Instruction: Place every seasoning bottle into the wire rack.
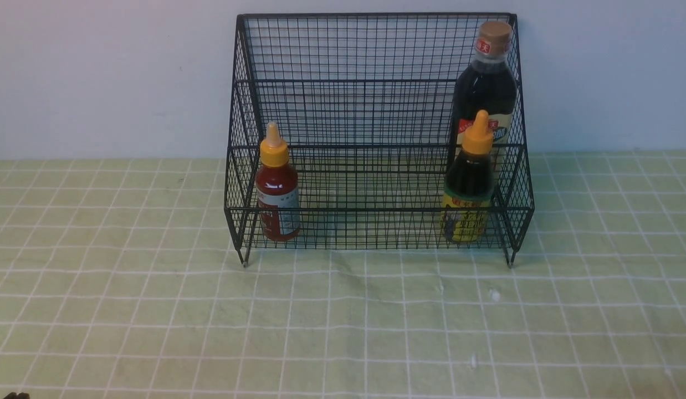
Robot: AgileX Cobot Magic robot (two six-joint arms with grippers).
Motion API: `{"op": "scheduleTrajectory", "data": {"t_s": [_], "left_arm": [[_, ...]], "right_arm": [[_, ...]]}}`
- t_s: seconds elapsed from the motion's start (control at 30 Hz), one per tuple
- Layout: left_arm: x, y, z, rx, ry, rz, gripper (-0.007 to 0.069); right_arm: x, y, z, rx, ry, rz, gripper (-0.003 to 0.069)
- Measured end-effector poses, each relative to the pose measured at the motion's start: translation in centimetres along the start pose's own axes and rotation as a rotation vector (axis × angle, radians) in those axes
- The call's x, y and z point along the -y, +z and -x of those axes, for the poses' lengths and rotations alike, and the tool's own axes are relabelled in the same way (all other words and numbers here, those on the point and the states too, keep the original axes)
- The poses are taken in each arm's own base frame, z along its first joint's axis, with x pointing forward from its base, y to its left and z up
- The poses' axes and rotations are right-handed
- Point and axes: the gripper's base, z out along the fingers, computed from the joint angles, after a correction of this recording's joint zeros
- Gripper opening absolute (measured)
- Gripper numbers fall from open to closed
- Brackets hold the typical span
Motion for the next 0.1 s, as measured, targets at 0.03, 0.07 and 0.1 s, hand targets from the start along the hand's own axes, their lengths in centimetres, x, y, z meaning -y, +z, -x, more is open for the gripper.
{"op": "scheduleTrajectory", "data": {"t_s": [0.03, 0.07, 0.1], "left_arm": [[0.00, 0.00, 0.00, 0.000, 0.000, 0.000, -0.0006], [0.00, 0.00, 0.00, 0.000, 0.000, 0.000, -0.0006], [0.00, 0.00, 0.00, 0.000, 0.000, 0.000, -0.0006]], "right_arm": [[0.00, 0.00, 0.00, 0.000, 0.000, 0.000, -0.0015], [0.00, 0.00, 0.00, 0.000, 0.000, 0.000, -0.0015], [0.00, 0.00, 0.00, 0.000, 0.000, 0.000, -0.0015]]}}
